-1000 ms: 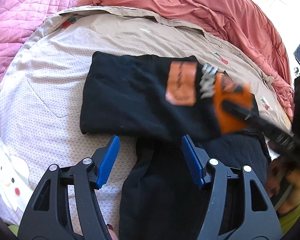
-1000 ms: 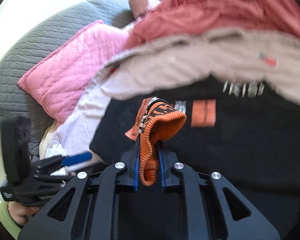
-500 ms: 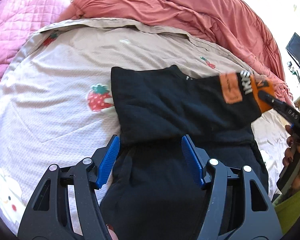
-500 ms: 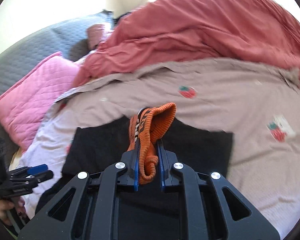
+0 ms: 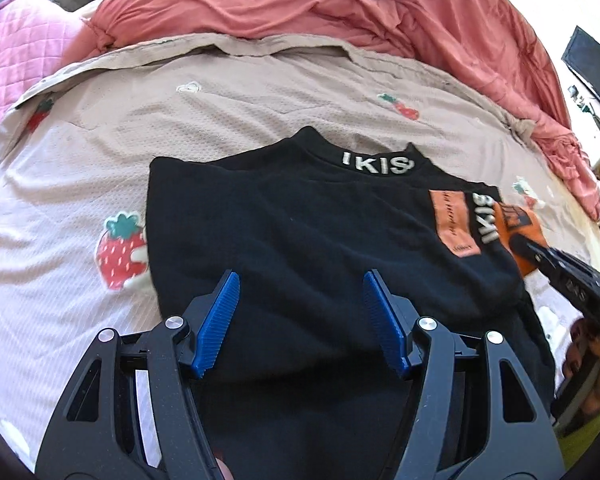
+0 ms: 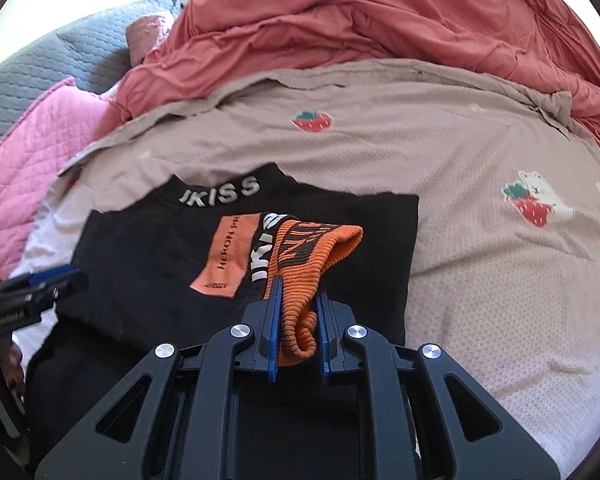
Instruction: Fold small clothes
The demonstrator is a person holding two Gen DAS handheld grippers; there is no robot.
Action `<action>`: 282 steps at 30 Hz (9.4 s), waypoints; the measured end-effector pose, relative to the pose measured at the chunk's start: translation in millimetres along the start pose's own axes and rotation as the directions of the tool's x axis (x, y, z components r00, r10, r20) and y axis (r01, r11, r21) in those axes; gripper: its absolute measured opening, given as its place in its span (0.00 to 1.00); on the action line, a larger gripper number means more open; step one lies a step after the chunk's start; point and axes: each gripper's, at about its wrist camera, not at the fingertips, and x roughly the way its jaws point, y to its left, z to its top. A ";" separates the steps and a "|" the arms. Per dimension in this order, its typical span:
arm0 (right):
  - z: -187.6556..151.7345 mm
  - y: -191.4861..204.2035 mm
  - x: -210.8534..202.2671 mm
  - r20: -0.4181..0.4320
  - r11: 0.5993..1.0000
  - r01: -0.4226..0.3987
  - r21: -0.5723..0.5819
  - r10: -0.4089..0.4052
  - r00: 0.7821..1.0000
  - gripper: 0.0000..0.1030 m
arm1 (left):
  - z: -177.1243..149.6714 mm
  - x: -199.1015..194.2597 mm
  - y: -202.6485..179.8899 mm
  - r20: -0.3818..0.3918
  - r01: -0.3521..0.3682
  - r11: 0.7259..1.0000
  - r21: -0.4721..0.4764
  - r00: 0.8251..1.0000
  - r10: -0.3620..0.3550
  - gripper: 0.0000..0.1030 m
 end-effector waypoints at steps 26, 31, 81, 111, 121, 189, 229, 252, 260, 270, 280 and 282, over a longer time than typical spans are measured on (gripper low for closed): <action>-1.8 21.9 6.4 -0.001 0.993 -0.007 -0.120 0.007 1.000 0.19 | -17.3 20.5 -4.7 -0.042 -0.041 0.997 0.058 0.998 0.043 0.62; -15.4 15.6 31.9 -0.092 0.991 0.045 -0.122 -0.057 0.994 0.29 | -20.1 21.6 -4.6 -0.041 -0.042 0.997 0.059 0.998 0.044 0.62; -5.8 24.9 -28.5 0.037 0.997 -0.014 -0.071 0.017 0.999 0.91 | -26.9 -47.5 -11.0 0.051 -0.069 0.996 0.054 0.997 0.066 0.91; -18.9 33.1 -81.8 0.086 0.994 -0.020 -0.105 0.029 0.996 0.95 | -39.3 -105.0 -1.0 0.118 -0.128 0.991 0.029 0.985 0.124 0.91; -31.3 34.9 -96.8 0.064 0.992 -0.012 -0.128 0.021 0.998 0.96 | -51.1 -121.5 7.1 0.118 -0.141 0.990 0.018 0.983 0.138 0.91; -173.4 -15.9 -105.5 -0.491 0.994 0.073 -0.087 -0.106 0.865 0.95 | -194.2 -105.1 53.1 -0.326 -0.074 0.997 0.006 0.943 0.072 0.91; -91.7 -66.9 -157.4 -0.157 0.966 -0.233 0.112 0.248 0.956 0.10 | -99.8 -153.4 78.8 -0.002 0.198 0.962 -0.189 0.979 -0.202 0.03; -31.0 -77.7 -31.3 -0.045 0.985 -0.002 0.173 0.010 0.999 0.53 | -35.9 -50.1 124.8 0.013 0.065 0.935 -0.348 0.998 -0.065 0.36; -48.0 -56.1 -84.8 0.080 0.989 0.112 -0.098 -0.105 0.991 0.64 | -65.6 -108.9 85.7 0.121 -0.105 0.989 -0.108 0.986 0.118 0.46; -92.7 25.5 -45.4 0.032 0.804 0.176 -0.567 -0.191 0.981 0.69 | -88.6 -81.7 0.5 0.118 -0.253 0.905 0.342 0.967 0.226 0.54; -83.3 32.5 -21.7 0.101 0.746 0.270 -0.608 -0.265 0.959 0.71 | -66.4 -43.2 -8.2 0.065 -0.254 0.893 0.371 0.967 0.248 0.54; -72.0 28.4 -22.1 0.103 0.774 0.266 -0.575 -0.254 0.962 0.69 | -56.2 -42.0 -5.6 0.072 -0.247 0.905 0.347 0.969 0.237 0.54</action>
